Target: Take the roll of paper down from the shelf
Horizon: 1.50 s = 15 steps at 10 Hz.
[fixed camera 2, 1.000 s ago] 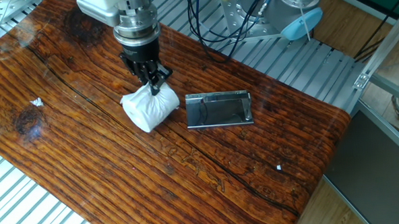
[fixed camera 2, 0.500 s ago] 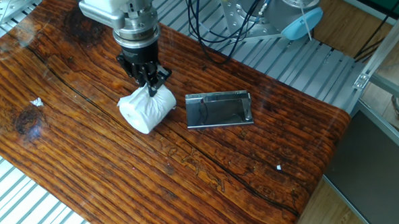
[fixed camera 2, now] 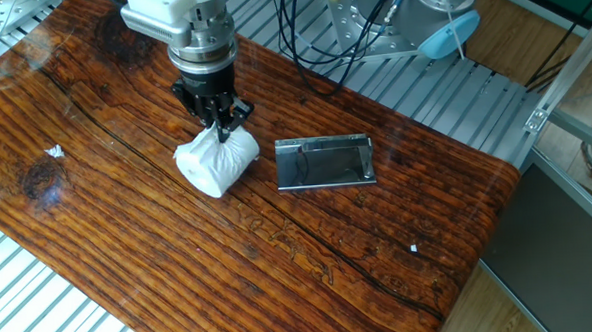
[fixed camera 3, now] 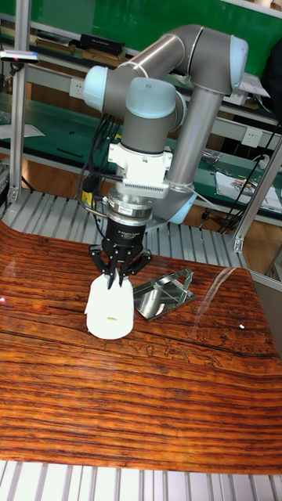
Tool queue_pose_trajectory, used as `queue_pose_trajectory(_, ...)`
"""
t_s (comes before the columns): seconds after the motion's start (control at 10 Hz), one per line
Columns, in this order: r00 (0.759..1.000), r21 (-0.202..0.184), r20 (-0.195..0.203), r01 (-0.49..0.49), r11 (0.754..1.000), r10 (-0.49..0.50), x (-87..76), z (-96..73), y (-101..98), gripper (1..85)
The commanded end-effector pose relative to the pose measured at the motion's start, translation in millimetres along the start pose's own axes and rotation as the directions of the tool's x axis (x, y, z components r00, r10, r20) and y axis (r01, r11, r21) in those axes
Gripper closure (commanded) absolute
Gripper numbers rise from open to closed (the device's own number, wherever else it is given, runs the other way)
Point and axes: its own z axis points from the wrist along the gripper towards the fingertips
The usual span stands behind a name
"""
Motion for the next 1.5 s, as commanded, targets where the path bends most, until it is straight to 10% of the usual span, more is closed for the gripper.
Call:
queue_pose_trajectory(0.0,1.0,-0.009,-0.021,0.01,1.0,-0.011,5.6,0.0,1.9,59.3)
queue_pose_trajectory(0.7,0.997,-0.036,-0.077,0.016,0.999,-0.018,18.0,-6.4,8.1,30.0)
queue_pose_trajectory(1.4,0.987,0.074,-0.12,-0.101,0.992,0.109,16.3,-23.8,8.6,24.0)
